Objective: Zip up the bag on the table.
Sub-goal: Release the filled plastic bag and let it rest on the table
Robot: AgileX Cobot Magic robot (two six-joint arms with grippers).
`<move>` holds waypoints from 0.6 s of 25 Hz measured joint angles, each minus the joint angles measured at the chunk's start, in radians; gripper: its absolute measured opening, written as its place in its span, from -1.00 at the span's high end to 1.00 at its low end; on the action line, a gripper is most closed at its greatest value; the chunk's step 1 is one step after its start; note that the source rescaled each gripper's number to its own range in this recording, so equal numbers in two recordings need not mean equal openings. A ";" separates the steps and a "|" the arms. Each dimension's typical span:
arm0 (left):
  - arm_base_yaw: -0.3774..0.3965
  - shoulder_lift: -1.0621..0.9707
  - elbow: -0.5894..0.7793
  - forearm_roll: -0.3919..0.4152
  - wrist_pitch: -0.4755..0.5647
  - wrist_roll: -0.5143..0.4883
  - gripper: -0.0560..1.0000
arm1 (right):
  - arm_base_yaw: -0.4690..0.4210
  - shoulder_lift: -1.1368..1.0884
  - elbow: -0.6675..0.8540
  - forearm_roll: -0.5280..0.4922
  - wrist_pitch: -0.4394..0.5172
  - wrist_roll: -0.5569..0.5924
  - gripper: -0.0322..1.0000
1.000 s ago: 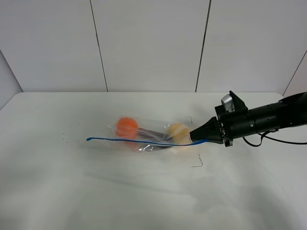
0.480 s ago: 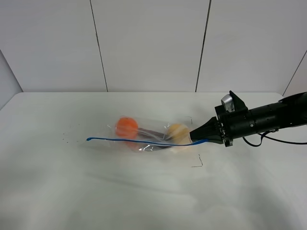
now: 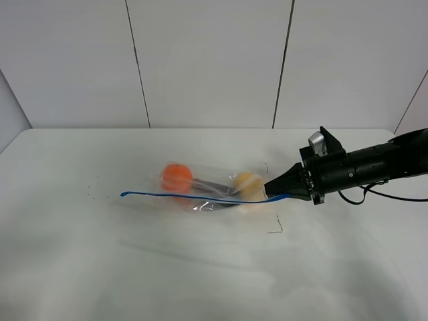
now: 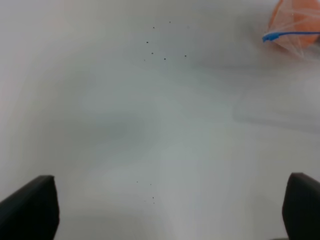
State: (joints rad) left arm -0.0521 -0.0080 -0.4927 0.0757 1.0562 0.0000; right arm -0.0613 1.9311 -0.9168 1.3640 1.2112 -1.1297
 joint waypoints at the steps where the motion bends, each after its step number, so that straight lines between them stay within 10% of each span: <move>1: 0.000 0.000 0.000 0.000 0.000 0.000 -1.00 | 0.000 0.000 0.000 0.000 0.000 0.000 0.94; 7: 0.000 0.000 0.000 0.000 0.000 0.000 -1.00 | 0.000 0.000 0.000 0.000 0.000 0.005 0.82; 12: 0.000 0.000 0.000 0.000 0.000 0.000 -1.00 | 0.000 0.000 0.000 0.015 0.001 0.007 -0.64; 15: 0.000 0.000 0.000 0.000 0.000 0.000 -1.00 | 0.000 0.000 0.000 0.047 0.001 0.008 -0.92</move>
State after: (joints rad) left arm -0.0521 -0.0080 -0.4927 0.0757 1.0562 0.0000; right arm -0.0613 1.9311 -0.9168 1.4106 1.2119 -1.1220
